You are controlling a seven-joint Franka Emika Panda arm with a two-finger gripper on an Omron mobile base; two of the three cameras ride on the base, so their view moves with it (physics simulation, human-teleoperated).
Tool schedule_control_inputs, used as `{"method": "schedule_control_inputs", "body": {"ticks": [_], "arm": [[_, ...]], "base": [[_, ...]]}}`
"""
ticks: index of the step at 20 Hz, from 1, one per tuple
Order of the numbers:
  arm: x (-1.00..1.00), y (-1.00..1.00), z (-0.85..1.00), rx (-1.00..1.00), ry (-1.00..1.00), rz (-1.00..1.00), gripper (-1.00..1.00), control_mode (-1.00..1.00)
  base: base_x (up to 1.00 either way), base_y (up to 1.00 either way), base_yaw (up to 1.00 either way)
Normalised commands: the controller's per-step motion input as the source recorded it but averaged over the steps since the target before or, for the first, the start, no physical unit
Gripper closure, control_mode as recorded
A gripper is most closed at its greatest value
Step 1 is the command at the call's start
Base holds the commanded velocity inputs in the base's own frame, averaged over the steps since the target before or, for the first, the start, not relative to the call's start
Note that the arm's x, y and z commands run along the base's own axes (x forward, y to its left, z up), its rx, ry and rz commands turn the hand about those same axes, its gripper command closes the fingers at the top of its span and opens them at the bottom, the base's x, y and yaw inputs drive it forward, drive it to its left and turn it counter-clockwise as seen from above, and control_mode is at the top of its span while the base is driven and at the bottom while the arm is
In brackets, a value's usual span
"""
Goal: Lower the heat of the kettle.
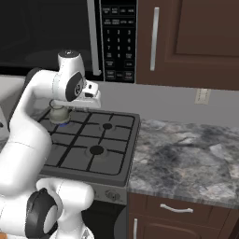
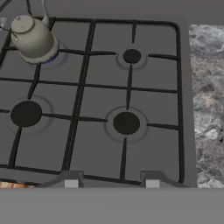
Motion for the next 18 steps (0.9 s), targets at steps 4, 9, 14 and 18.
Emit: {"method": "schedule_control_inputs", "body": {"ticks": [4, 9, 14, 18], "arm": [[-0.39, 0.06, 0.0, 0.0, -0.07, 0.01, -1.0, -1.0], [-0.71, 0.55, -0.04, -0.06, -0.18, 0.17, -1.0, -1.0], [-0.44, 0.91, -0.31, -0.11, -0.06, 0.44, -1.0, -1.0], [-0.26, 1.0, -0.4, -0.12, 0.0, 0.54, -1.0, -1.0]], "base": [[0.0, 0.0, 0.0], [0.0, 0.0, 0.0], [0.0, 0.0, 0.0], [0.0, 0.0, 0.0]]}}
